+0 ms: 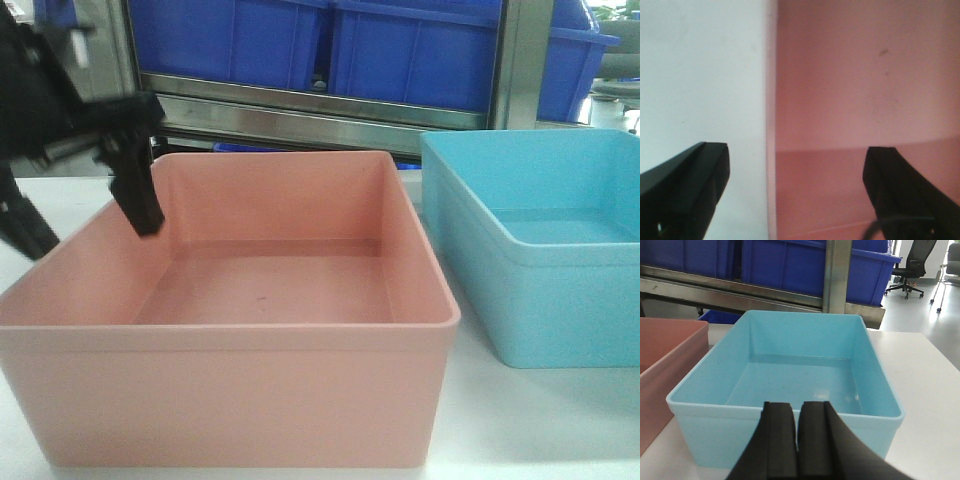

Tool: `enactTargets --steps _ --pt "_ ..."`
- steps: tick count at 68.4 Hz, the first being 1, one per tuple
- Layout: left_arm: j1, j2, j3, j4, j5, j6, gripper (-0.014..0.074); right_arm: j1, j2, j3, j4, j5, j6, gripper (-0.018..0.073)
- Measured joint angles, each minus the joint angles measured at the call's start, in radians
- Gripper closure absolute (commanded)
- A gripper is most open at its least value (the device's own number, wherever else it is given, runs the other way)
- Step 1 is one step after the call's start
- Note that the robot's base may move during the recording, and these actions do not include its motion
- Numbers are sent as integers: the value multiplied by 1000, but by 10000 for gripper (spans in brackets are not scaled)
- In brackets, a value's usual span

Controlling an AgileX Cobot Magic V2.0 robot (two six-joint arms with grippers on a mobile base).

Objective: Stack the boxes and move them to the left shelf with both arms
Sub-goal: 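Grip the pink bin wall with the left gripper and drag it toward the center, then release the pink bin and grip the light-blue bin wall with the right gripper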

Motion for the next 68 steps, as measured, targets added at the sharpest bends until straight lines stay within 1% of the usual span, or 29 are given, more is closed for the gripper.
enactTargets --steps 6,12,23,27,36,44,52,58,68 --pt "0 -119 25 2 6 73 150 0 0 0 0 0 0 494" --pt "0 -256 82 17 6 116 225 0 0 0 0 0 0 494" --pt "0 -527 220 95 -22 131 421 0 0 0 0 0 0 494" --pt "0 -618 287 125 -45 131 478 0 0 0 0 0 0 494" --pt "0 -789 417 159 -105 131 606 0 0 0 1 -3 0 494" --pt "0 -905 516 174 -150 131 603 0 0 -13 5 -5 0 505" --pt "0 -1009 606 177 -211 131 603 0 12 -119 8 46 0 503" --pt "0 -1049 644 178 -250 131 603 0 85 -217 10 104 0 503" --pt "0 -1060 657 178 -275 131 603 0 316 -434 10 215 0 491"
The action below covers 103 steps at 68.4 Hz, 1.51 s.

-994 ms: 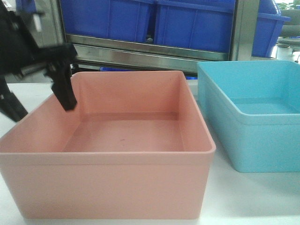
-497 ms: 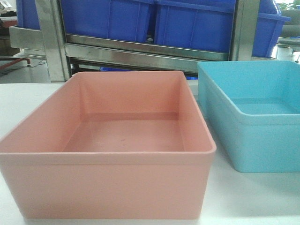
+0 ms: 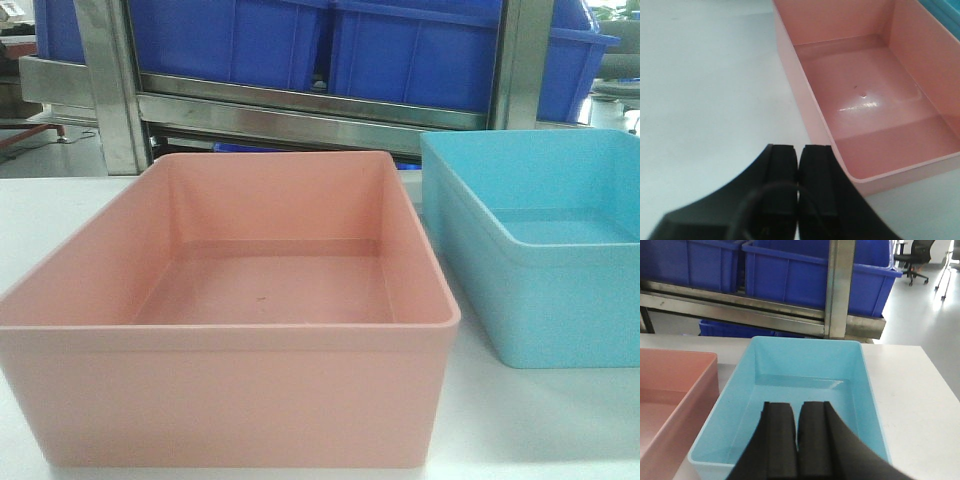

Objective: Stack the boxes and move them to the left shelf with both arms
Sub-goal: 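Release the pink bin and grip the light-blue bin wall with the right gripper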

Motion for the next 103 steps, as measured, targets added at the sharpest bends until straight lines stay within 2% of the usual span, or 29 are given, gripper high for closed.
enactTargets --steps 6,18,27,40,52,58,66,76,90,103 --pt "0 0 0 0 -9 0 604 0 161 -141 0 64 0 426" --pt "0 0 0 0 -17 0 605 0 445 -390 0 209 0 135" --pt "0 0 0 0 -25 0 605 0 639 -546 0 312 0 6" --pt "0 0 0 0 -25 0 605 -33 847 -716 -8 462 0 -3" --pt "0 0 0 0 -25 0 605 -184 964 -846 -8 582 -21 -3" --pt "0 0 0 0 -27 0 605 -271 1022 -889 -8 631 -92 -1" --pt "0 0 0 0 -35 0 605 -332 1114 -912 0 643 -192 -1" --pt "0 0 0 0 -37 0 605 -344 1256 -917 28 587 -258 -1" --pt "0 0 0 0 -37 0 605 -344 1420 -917 39 456 -268 -1" --pt "0 0 0 0 -37 0 605 -330 1528 -917 41 406 -305 20"
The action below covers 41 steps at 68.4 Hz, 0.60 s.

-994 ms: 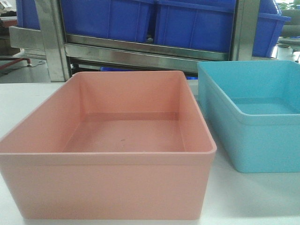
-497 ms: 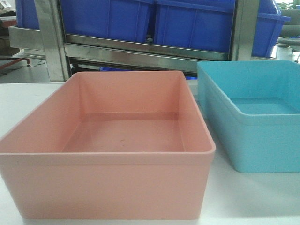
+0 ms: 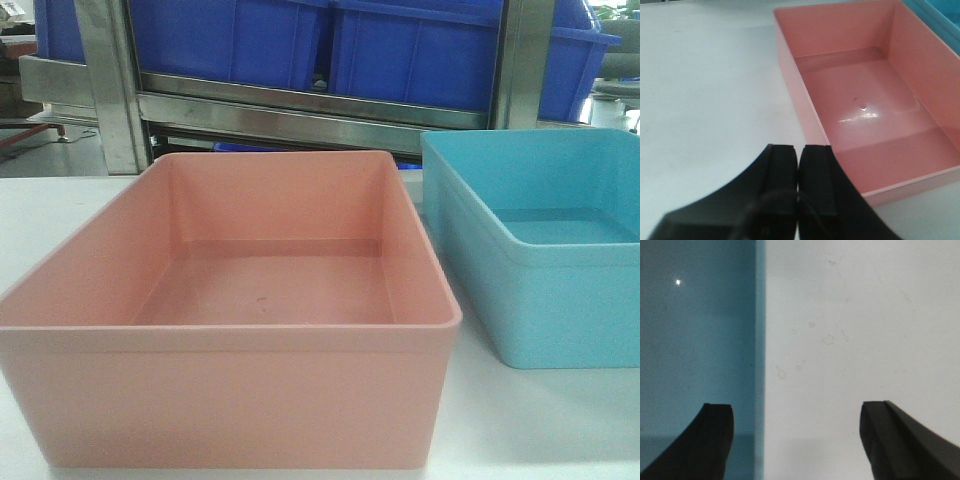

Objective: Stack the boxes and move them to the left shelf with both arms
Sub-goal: 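Release the pink bin and grip the light-blue bin wall with the right gripper, then lift the light-blue bin with the right gripper and place it onto the pink bin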

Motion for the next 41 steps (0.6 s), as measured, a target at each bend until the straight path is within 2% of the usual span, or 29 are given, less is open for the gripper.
enactTargets --steps 6,21,25,41 --pt "0 0 0 -2 0 0 605 13 32 0 0 -14 -35 97" --pt "0 0 0 -11 0 0 605 29 53 -2 2 -27 -54 524" --pt "0 0 0 -21 0 0 605 29 53 -3 5 -27 -54 496" --pt "0 0 0 -34 0 0 605 29 40 -3 12 -27 -42 503"
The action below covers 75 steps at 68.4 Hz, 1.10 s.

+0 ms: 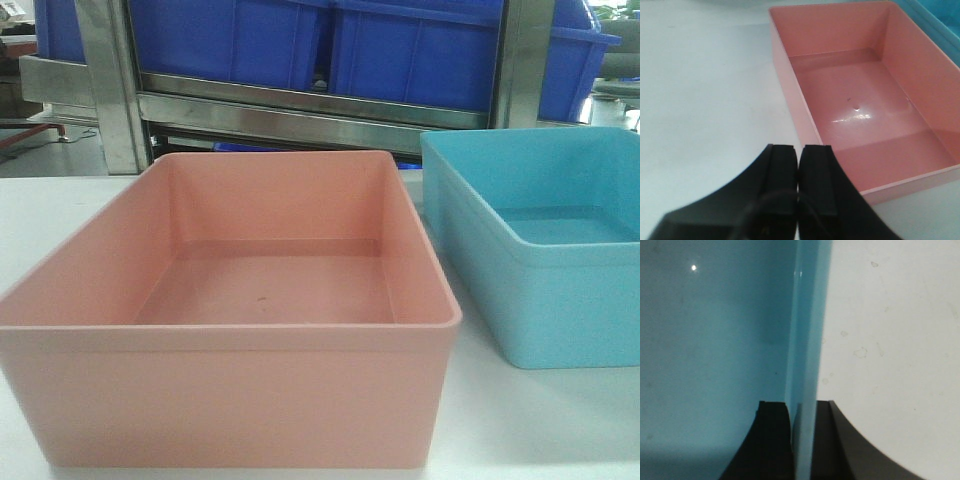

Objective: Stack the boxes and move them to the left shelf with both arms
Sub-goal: 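Lift the light-blue bin with the right gripper and place it onto the pink bin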

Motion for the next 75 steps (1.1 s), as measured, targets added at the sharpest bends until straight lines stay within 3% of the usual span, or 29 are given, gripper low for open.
enactTargets --steps 32,46,58,67,75 --pt "0 0 0 -1 0 0 605 0 -319 0 -13 140 88 503" --pt "0 0 0 -2 0 0 605 0 -476 0 85 261 171 503" --pt "0 0 0 -3 0 0 605 7 -582 0 232 339 265 503" --pt "0 0 0 -3 0 0 605 61 -626 0 293 342 347 503" --pt "0 0 0 -3 0 0 605 153 -636 0 305 340 429 503"
